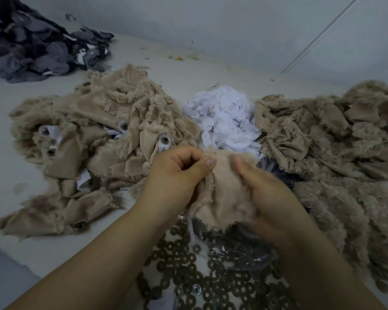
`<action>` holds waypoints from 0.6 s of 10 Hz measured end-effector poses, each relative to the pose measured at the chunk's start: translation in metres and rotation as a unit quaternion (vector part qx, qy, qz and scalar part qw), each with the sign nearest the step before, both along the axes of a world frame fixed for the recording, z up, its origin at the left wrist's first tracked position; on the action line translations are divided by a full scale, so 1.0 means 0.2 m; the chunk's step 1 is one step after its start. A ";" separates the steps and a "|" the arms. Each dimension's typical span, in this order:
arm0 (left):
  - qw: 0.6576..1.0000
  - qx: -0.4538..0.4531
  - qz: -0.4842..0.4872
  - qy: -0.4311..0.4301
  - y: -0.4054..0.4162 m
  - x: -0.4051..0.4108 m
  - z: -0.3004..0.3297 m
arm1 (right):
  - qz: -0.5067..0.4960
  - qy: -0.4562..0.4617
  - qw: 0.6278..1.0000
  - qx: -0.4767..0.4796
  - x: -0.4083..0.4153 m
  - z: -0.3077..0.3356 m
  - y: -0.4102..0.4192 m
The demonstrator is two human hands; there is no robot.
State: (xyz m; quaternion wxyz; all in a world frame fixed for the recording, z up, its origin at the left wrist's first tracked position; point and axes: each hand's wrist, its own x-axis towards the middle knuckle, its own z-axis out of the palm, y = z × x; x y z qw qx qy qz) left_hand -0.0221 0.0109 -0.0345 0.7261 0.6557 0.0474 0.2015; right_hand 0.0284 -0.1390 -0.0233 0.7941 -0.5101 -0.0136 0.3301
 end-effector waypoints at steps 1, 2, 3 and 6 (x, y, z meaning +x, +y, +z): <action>0.999 -0.029 0.037 0.012 0.07 0.00 0.00 | -0.046 -0.154 0.951 -0.264 0.05 0.02 -0.05; 0.998 -0.031 0.054 0.010 0.12 -0.01 0.00 | 0.098 -0.309 0.773 -0.546 0.07 0.01 -0.06; 0.997 -0.063 0.051 0.006 0.14 -0.01 0.01 | 0.198 -0.386 0.601 -0.671 0.05 -0.03 -0.05; 0.996 -0.070 0.045 -0.013 0.17 0.02 0.01 | 0.110 -0.479 0.514 -0.702 0.17 -0.23 -0.06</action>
